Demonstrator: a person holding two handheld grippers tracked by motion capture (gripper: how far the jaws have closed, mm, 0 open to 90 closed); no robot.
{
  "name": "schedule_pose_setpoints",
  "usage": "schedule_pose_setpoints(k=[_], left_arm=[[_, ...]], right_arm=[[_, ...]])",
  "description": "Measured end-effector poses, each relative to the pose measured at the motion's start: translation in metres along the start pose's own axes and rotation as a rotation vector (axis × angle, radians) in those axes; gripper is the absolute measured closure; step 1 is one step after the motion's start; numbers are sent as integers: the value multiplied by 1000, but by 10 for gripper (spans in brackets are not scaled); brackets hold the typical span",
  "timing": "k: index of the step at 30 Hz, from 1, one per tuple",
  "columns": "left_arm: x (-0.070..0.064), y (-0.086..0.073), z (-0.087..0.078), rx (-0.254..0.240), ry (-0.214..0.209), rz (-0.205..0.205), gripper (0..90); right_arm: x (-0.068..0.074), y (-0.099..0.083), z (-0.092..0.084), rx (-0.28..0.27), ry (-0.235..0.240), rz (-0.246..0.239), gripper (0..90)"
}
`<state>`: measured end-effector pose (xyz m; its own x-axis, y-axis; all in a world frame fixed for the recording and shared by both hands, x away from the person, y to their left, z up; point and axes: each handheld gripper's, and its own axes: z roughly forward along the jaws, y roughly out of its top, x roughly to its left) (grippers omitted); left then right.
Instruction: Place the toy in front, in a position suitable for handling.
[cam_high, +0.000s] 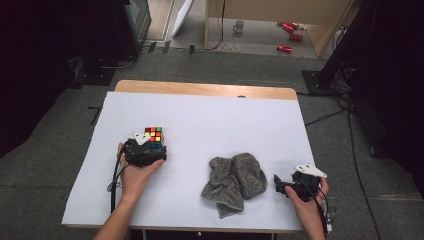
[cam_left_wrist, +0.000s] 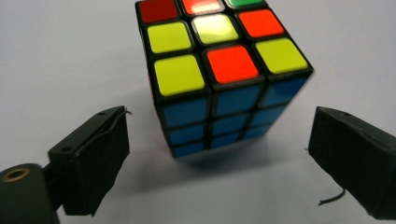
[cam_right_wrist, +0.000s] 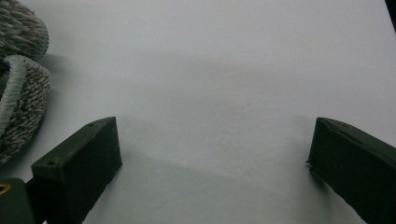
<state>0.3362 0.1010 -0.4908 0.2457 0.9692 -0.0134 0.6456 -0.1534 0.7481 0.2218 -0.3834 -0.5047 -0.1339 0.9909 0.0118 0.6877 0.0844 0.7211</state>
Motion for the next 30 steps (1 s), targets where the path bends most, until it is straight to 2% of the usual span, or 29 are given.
schedule_pose_setpoints(k=[1, 3, 5, 7, 12, 16, 17, 21, 22, 24, 26, 28, 29, 30], left_arm=[[0, 1, 5, 7, 8, -12, 135], [-3, 3, 7, 6, 13, 6, 160], [-4, 4, 7, 1, 10, 14, 249], [-5, 7, 8, 2, 20, 29, 280], [-3, 8, 9, 0, 7, 30, 342], [-5, 5, 4, 11, -52, 72, 347], [-5, 5, 4, 11, -52, 72, 347], [-13, 0, -5, 4, -116, 113, 347], [-13, 0, -5, 4, -116, 113, 347], [-18, -1, -12, -2, -152, 136, 347], [-19, -2, -15, -5, -162, 143, 347], [-24, -5, -25, -9, -200, 165, 347], [-24, -5, -25, -9, -200, 165, 348], [-26, -6, -28, -15, -217, 170, 348]], right_arm=[[0, 0, 0, 0, 0, 0, 19], [0, 0, 0, 0, 0, 0, 19], [0, 0, 0, 0, 0, 0, 19], [0, 0, 0, 0, 0, 0, 19], [0, 0, 0, 0, -1, 0, 19], [0, 0, 0, 0, -1, 0, 19], [0, 0, 0, 0, -1, 0, 19], [0, 0, 0, 0, 0, 0, 19], [0, 0, 0, 0, 0, 0, 19], [0, 0, 0, 0, 0, 0, 19], [0, 0, 0, 0, -1, -1, 19], [0, 0, 0, 1, 0, 0, 18], [0, 0, 0, 1, 0, 0, 19], [0, 0, 0, 1, 0, 0, 19]])
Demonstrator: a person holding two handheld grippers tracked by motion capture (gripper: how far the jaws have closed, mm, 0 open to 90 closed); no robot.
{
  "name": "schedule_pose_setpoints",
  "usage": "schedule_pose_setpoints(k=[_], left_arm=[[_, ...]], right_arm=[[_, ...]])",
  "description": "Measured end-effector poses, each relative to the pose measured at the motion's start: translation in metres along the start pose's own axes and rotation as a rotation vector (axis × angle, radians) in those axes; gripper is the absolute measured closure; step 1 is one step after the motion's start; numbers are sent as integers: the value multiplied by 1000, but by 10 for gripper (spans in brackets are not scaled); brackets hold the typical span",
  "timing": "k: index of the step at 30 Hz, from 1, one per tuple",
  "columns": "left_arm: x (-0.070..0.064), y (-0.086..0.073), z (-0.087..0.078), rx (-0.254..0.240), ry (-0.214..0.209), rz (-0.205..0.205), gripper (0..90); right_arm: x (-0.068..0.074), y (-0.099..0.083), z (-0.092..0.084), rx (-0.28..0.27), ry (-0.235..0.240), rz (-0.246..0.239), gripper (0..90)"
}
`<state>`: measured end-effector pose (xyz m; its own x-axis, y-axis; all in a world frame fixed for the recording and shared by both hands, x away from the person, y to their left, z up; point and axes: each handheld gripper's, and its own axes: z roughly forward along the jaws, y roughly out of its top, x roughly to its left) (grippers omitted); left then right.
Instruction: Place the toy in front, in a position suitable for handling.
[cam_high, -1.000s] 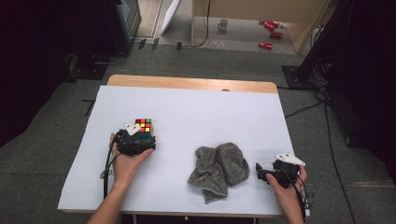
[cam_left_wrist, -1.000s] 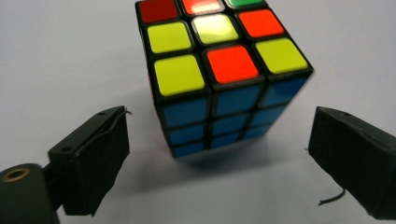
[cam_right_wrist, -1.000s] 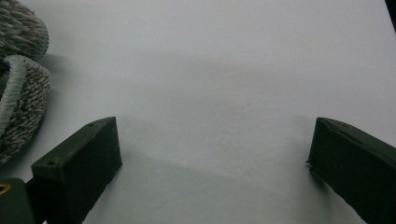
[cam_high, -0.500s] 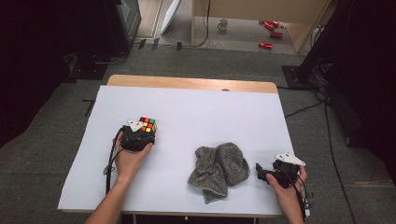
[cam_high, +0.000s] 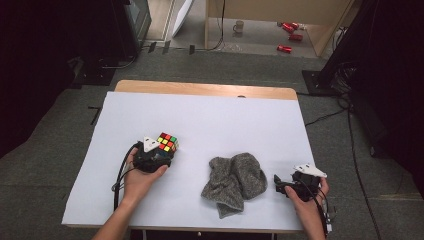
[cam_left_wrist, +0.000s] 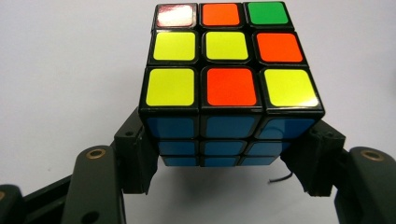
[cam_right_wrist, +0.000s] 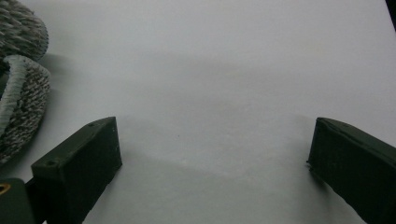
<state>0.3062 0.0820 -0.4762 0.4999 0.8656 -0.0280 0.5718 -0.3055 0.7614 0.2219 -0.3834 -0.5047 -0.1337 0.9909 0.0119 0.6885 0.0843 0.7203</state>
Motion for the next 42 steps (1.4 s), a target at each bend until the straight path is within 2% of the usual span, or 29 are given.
schedule_pose_setpoints(k=[1, 5, 9, 14, 26, 28, 35, 37, 42], left_arm=[[-3, 0, -3, -5, -20, 8, 347], [-19, -2, -13, -13, -61, 58, 347], [-34, -6, -22, -19, -101, 90, 348], [-44, -13, -26, -15, -134, 120, 348], [-54, -30, -18, 16, -203, 193, 348], [-55, -30, -17, 19, -216, 194, 347], [-56, -32, -15, 35, -222, 202, 347], [-56, -32, -15, 35, -224, 200, 347], [-55, -32, -14, 39, -228, 198, 347]], right_arm=[[0, 0, 0, 0, 0, 0, 18], [0, 0, 0, 0, 0, 0, 19], [0, 0, 0, 0, 0, 0, 19], [0, 0, 0, 0, -1, -1, 18], [0, 0, 0, 0, -1, -1, 18], [0, 0, 0, 0, -1, -1, 19], [0, 0, 0, -1, -2, 0, 18], [2, 0, -2, -14, -17, -8, 20], [2, 0, -4, -17, -10, -16, 19]])
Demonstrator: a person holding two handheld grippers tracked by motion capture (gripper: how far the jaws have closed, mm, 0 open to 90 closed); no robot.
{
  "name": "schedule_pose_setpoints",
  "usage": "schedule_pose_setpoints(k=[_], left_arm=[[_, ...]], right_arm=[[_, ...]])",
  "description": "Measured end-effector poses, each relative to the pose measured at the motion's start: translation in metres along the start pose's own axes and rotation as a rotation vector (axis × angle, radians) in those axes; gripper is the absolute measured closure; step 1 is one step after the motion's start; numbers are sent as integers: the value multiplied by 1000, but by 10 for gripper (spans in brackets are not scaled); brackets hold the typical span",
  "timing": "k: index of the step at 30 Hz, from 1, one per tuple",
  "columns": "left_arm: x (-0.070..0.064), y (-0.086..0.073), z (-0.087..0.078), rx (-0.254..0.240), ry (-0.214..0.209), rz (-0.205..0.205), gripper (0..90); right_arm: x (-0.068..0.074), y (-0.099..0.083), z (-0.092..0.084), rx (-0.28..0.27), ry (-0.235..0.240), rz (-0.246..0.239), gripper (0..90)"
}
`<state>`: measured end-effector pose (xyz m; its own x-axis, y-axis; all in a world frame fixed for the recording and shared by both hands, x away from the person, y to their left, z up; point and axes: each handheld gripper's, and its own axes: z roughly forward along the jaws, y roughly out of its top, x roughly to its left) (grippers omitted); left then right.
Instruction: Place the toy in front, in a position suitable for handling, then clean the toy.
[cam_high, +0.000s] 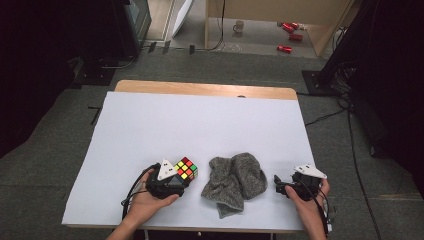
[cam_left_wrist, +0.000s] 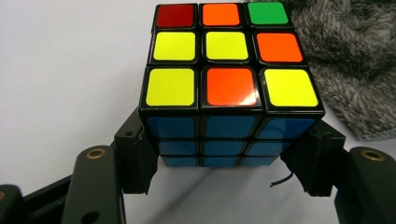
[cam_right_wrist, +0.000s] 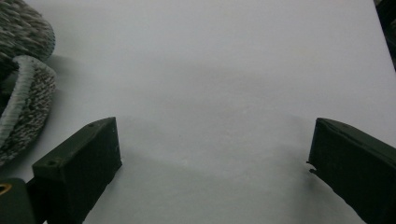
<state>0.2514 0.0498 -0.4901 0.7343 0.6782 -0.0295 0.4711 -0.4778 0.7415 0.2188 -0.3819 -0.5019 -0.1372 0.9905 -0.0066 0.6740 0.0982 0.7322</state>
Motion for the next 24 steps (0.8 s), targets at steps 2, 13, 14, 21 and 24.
schedule_pose_setpoints(k=[2, 13, 14, 21, 24], left_arm=[[0, 0, 0, 1, -1, -1, 347], [0, 1, 0, 2, -5, -1, 347], [0, 1, 0, 2, -5, -5, 347], [1, 1, 1, 0, -5, -16, 347], [2, 1, 1, 3, -7, -21, 345]], right_arm=[[0, 0, -1, -3, 7, 4, 20], [9, 6, -15, -61, 37, 14, 19], [11, 8, -18, -71, 47, 11, 19], [33, 16, -35, -127, 153, -23, 0], [45, 18, -39, -139, 193, -57, 0]])
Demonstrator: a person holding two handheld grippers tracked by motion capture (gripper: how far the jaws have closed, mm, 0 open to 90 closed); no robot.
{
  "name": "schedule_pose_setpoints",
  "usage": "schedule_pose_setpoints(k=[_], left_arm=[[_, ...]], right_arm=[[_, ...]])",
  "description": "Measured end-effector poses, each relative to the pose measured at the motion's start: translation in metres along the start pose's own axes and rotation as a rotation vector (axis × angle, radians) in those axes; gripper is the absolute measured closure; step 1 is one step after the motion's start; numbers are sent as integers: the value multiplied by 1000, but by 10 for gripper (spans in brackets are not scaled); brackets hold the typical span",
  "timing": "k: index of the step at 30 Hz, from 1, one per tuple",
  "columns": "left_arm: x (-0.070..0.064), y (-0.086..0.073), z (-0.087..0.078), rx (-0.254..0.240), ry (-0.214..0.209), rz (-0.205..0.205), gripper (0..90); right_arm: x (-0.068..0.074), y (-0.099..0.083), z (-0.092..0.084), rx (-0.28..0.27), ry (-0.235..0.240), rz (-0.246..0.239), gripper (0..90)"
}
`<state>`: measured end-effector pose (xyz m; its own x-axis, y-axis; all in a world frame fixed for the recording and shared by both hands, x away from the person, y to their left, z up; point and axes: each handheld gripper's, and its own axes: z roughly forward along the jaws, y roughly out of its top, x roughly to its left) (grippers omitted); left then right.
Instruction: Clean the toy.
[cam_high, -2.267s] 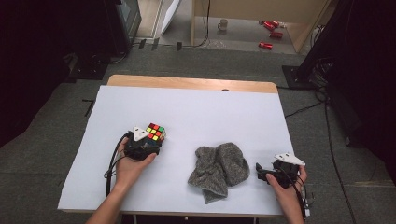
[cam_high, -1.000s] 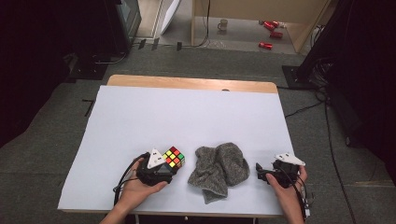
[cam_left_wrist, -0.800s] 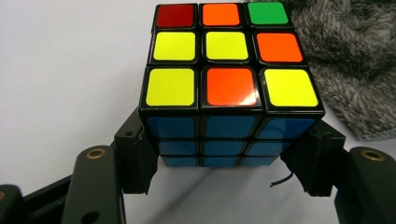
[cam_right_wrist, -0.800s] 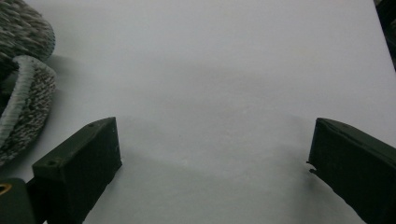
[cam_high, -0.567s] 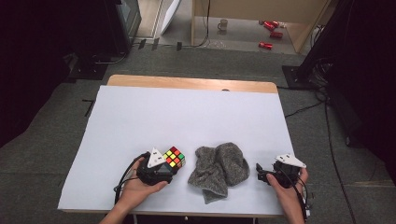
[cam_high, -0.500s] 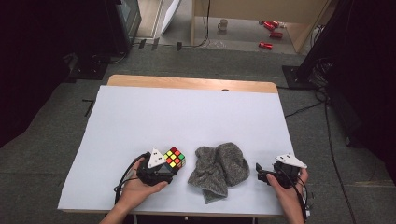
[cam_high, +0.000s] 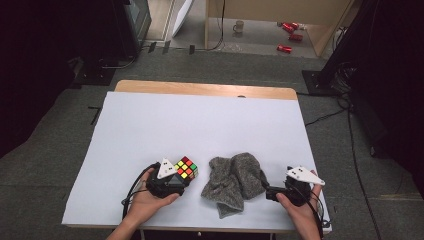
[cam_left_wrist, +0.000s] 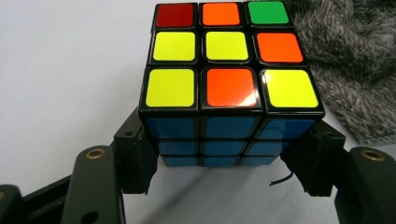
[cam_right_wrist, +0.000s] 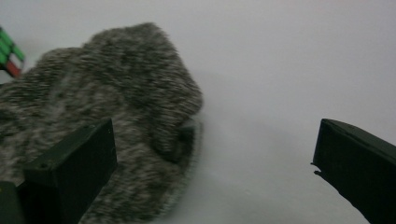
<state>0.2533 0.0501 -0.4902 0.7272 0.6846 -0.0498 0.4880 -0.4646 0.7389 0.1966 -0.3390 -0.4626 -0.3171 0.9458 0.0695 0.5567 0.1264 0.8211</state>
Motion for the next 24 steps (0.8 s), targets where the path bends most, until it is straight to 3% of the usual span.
schedule_pose_setpoints(k=[4, 10, 15, 24], left_arm=[[0, 0, -1, 1, -1, -3, 343], [-1, 1, 1, 0, 1, -23, 253], [-4, 3, 1, -17, 23, -14, 297], [-5, 3, 2, -19, 41, -11, 338]], right_arm=[[16, 4, 0, -14, 44, -37, 0], [41, 5, 0, -22, 94, -98, 0], [62, 2, 4, -10, 135, -156, 0], [92, -10, 29, 67, 136, -258, 0]])
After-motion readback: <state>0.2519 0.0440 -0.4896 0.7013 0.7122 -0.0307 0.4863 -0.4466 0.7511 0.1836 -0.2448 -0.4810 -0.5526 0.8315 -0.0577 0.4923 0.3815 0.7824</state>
